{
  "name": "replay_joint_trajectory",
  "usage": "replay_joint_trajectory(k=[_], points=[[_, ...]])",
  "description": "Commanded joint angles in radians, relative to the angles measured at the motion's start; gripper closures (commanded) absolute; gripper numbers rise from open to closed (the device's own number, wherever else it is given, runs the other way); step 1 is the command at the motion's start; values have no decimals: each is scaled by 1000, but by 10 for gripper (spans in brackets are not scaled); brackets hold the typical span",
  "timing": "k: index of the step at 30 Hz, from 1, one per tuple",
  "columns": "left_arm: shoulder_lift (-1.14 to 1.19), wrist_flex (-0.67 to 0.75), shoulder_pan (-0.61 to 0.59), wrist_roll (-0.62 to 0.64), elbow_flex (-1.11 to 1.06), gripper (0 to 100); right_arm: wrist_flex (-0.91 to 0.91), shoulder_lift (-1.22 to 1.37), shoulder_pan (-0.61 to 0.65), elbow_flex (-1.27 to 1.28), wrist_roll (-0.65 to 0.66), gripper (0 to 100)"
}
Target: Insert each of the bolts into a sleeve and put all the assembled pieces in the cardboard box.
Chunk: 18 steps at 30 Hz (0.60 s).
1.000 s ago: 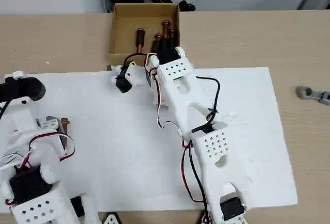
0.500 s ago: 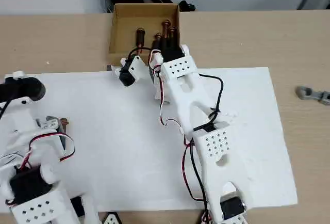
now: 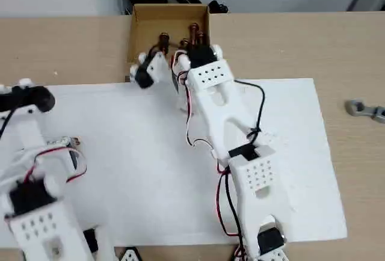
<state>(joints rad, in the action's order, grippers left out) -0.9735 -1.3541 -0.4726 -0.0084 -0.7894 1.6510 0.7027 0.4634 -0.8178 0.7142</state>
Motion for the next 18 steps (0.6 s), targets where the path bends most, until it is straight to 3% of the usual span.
replay_joint_trajectory(k=[1,11,18], points=[[192,25,2,2,136,891,10,-142,21,-11,-86,992],[727,-141,95,-195,487,891,12,-294,36,-6,-221,995],[927,-180,44,-164,541,893,12,-312,36,-6,-247,995]])
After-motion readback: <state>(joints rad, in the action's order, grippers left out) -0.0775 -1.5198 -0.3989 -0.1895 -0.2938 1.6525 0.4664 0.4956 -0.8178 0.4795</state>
